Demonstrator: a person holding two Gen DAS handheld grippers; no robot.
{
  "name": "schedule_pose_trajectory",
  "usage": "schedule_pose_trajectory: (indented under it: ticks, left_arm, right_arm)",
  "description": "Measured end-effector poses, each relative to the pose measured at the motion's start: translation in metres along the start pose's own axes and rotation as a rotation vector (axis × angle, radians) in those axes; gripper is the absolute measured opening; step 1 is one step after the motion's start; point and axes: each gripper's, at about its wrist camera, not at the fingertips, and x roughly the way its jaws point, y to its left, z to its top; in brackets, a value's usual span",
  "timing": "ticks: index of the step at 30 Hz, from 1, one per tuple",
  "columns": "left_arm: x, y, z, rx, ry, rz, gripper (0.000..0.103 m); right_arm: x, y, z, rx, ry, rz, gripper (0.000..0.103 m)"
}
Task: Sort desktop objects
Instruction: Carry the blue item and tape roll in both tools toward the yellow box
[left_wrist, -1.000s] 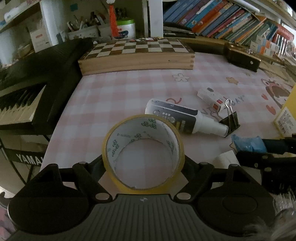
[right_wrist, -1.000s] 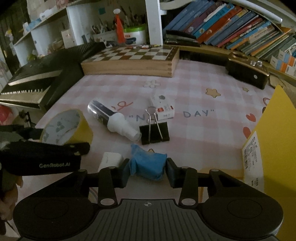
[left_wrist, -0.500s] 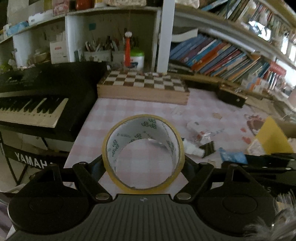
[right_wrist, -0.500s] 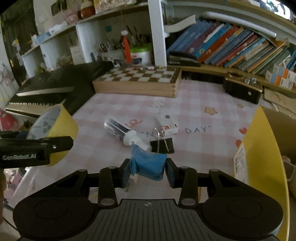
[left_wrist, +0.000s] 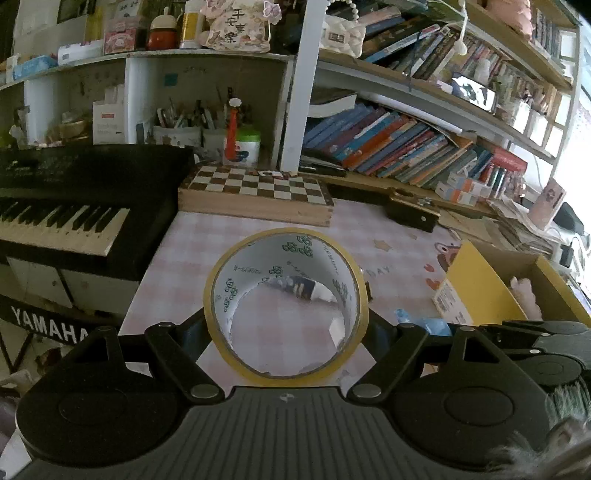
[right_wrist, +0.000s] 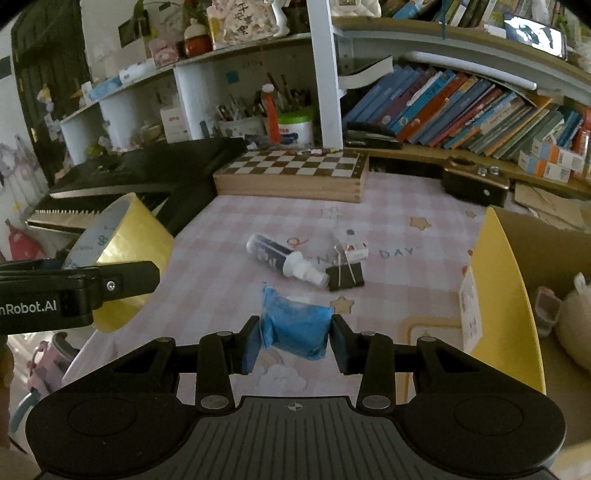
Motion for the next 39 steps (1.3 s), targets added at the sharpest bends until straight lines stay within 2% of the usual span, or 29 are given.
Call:
schedule_pose_trajectory:
  ticks: [12,21,32,39]
  left_arm:
    - [-0.062,0.012,-0.040,-0.018,0.001,-0.025,0.080]
    - [-0.103,0.007,-0.073,0.001,0.027,-0.074,0.080]
    - [-0.129,-0.003,-0.098,0.051,0.058,-0.142,0.080]
    - [-0.129,-0.018,-0.103,0.098,0.079,-0.215,0.080]
  right_arm:
    - [-0.044,0.035,-0.039,-0.013,0.004,0.007,0.039]
    - [-0.086,0.047,-0.078,0.018,0.017,-0.013,0.039]
    - [-0.116,0.054,-0.112,0.079,0.016,-0.044,0.039]
    - [-0.135,0.043,-0.124,0.144,0.008,-0.109,0.039]
